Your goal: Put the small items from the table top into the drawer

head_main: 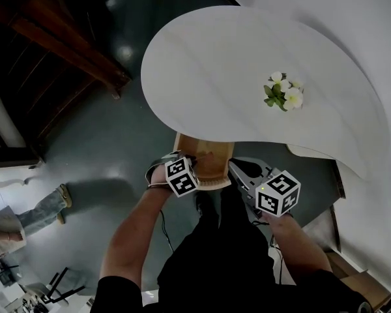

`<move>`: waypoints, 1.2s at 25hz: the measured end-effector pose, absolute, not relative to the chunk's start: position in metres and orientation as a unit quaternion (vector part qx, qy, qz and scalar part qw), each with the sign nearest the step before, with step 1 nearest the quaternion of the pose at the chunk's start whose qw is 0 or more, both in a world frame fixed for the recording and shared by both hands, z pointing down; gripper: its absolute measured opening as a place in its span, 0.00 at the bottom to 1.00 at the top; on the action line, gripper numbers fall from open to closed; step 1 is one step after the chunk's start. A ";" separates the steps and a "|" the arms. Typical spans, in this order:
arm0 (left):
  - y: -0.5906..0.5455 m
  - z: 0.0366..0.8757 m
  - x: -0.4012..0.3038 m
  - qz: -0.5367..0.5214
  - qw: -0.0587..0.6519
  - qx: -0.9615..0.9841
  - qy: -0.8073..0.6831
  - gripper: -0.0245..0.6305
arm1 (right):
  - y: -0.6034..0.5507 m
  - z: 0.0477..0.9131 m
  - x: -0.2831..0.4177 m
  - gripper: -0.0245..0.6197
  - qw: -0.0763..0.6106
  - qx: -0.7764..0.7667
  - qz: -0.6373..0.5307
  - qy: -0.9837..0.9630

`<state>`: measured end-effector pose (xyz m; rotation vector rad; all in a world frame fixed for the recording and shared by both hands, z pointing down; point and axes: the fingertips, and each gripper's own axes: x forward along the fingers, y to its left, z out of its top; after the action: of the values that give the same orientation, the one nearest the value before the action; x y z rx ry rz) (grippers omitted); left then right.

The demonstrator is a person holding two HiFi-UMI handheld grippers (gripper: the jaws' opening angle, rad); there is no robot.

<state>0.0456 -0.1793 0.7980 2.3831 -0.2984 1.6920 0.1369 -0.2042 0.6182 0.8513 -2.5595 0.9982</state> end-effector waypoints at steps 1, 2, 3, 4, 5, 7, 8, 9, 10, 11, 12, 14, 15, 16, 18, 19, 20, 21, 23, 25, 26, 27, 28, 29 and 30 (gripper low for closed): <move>-0.179 0.804 0.045 0.583 0.092 0.802 -0.092 0.12 | -0.204 0.620 0.138 0.05 0.131 0.294 0.345 -0.882; -0.179 0.809 0.046 0.592 0.084 0.797 -0.084 0.12 | -0.204 0.621 0.138 0.05 0.130 0.294 0.347 -0.881; -0.179 0.813 0.047 0.597 0.080 0.794 -0.076 0.12 | -0.203 0.623 0.139 0.05 0.130 0.294 0.349 -0.881; -0.179 0.816 0.049 0.599 0.080 0.793 -0.071 0.12 | -0.202 0.626 0.139 0.05 0.131 0.293 0.350 -0.880; -0.180 0.819 0.051 0.599 0.082 0.794 -0.069 0.12 | -0.201 0.628 0.139 0.05 0.132 0.292 0.351 -0.880; -0.181 0.824 0.055 0.594 0.088 0.797 -0.065 0.12 | -0.200 0.633 0.140 0.05 0.135 0.291 0.352 -0.879; -0.181 0.826 0.056 0.592 0.089 0.799 -0.062 0.12 | -0.200 0.635 0.140 0.05 0.135 0.291 0.353 -0.879; -0.179 0.829 0.057 0.591 0.088 0.800 -0.058 0.12 | -0.199 0.636 0.141 0.05 0.135 0.292 0.354 -0.878; -0.177 0.832 0.058 0.592 0.085 0.800 -0.051 0.12 | -0.197 0.637 0.142 0.05 0.134 0.293 0.356 -0.877; -0.175 0.834 0.058 0.596 0.083 0.798 -0.042 0.12 | -0.196 0.639 0.143 0.05 0.134 0.294 0.357 -0.877; -0.172 0.837 0.058 0.602 0.083 0.794 -0.031 0.12 | -0.195 0.640 0.144 0.05 0.134 0.294 0.359 -0.876; -0.169 0.841 0.057 0.614 0.084 0.785 -0.011 0.12 | -0.194 0.643 0.146 0.05 0.136 0.296 0.361 -0.874; -0.169 0.841 0.058 0.616 0.085 0.783 -0.006 0.12 | -0.194 0.644 0.147 0.05 0.137 0.297 0.362 -0.873; -0.170 0.841 0.058 0.617 0.083 0.783 -0.004 0.12 | -0.194 0.645 0.148 0.05 0.138 0.298 0.363 -0.872; -0.179 0.839 0.058 0.617 0.063 0.784 -0.006 0.12 | -0.193 0.647 0.149 0.06 0.137 0.301 0.365 -0.870; -0.184 0.837 0.057 0.619 0.050 0.784 -0.007 0.12 | -0.193 0.647 0.149 0.05 0.137 0.301 0.366 -0.870; -0.189 0.836 0.055 0.621 0.038 0.783 -0.005 0.12 | -0.193 0.647 0.149 0.05 0.136 0.301 0.366 -0.870; -0.194 0.836 0.053 0.623 0.029 0.781 -0.001 0.12 | -0.193 0.647 0.148 0.05 0.136 0.301 0.366 -0.870; -0.197 0.838 0.052 0.629 0.014 0.778 0.012 0.12 | -0.192 0.649 0.148 0.05 0.137 0.302 0.367 -0.869; -0.195 0.843 0.051 0.637 0.008 0.771 0.028 0.12 | -0.191 0.651 0.149 0.05 0.138 0.302 0.369 -0.868; -0.193 0.846 0.050 0.642 0.005 0.766 0.037 0.12 | -0.191 0.652 0.148 0.05 0.139 0.302 0.369 -0.868; -0.192 0.849 0.051 0.647 -0.001 0.761 0.045 0.12 | -0.191 0.653 0.148 0.05 0.139 0.302 0.370 -0.867; -0.190 0.851 0.052 0.649 -0.008 0.759 0.053 0.12 | -0.191 0.654 0.148 0.05 0.139 0.303 0.371 -0.867; -0.188 0.853 0.053 0.649 -0.016 0.758 0.060 0.12 | -0.190 0.655 0.148 0.05 0.140 0.303 0.371 -0.867; -0.186 0.854 0.055 0.648 -0.022 0.758 0.065 0.12 | -0.190 0.656 0.149 0.05 0.140 0.303 0.372 -0.866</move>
<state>0.0552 -0.1864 0.8538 2.4159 0.2059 2.0659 0.1485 -0.1900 0.6556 0.8757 -2.5034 1.0736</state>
